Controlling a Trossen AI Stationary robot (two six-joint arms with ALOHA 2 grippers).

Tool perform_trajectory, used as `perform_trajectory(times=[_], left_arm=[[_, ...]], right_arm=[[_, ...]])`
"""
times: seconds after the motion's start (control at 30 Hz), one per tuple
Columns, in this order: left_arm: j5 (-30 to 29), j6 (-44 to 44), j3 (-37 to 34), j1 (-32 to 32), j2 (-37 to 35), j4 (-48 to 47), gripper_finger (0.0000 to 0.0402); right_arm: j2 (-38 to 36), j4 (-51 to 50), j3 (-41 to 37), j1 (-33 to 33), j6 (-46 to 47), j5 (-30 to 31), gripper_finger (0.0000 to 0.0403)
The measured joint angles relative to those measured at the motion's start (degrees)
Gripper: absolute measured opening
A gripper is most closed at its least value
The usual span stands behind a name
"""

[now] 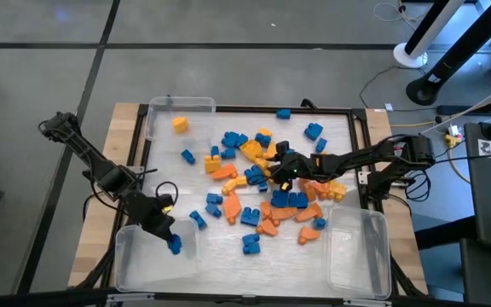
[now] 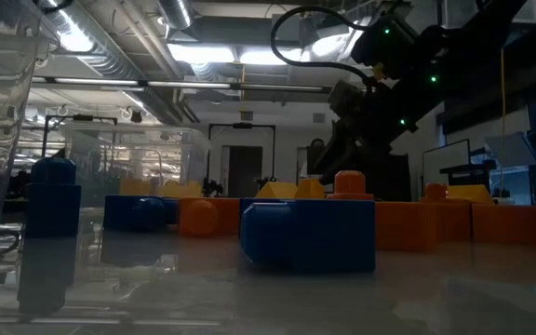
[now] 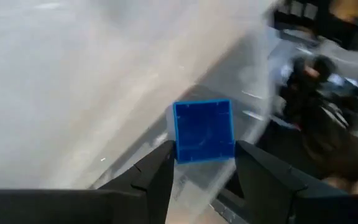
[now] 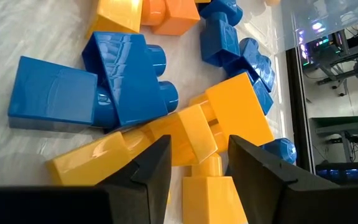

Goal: Sort blocks
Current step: Put the blue game piece into the bottom left transparent bin, then put the yellow game piece into the top transparent bin

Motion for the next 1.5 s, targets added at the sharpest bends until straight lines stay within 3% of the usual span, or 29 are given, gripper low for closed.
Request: perform_trajectory(times=[0.3, 0.57, 0.9, 1.17, 1.33, 1.5], left_arm=[[0.87, -1.63, -0.04, -0.17, -0.02, -1.16, 0.0159], [0.79, 2.79, -0.04, -0.17, -0.83, 0.37, 0.0159], [-7.40, 11.54, -0.04, -0.17, -3.43, 6.29, 0.0159], [-8.33, 13.43, -0.04, -0.17, -3.71, 6.00, 0.0159], [-9.53, 16.25, -0.04, -0.17, -3.69, 6.03, 0.0159], [-12.20, 22.43, -0.04, -0.17, -3.69, 6.01, 0.0159]], right_arm=[[0.00, 0.00, 0.00, 0.02, 0.00, -0.02, 0.0160], [0.00, 0.00, 0.00, 0.02, -1.91, -0.01, 0.0160], [2.01, 3.93, 0.09, 0.02, -4.73, 1.57, 0.0160], [6.64, 7.26, 0.09, 0.00, -7.81, 9.96, 0.0159], [9.37, 11.54, 0.15, 0.00, -9.03, 9.26, 0.0128], [10.19, 13.26, 0.31, 0.00, -9.07, 9.07, 0.0061]])
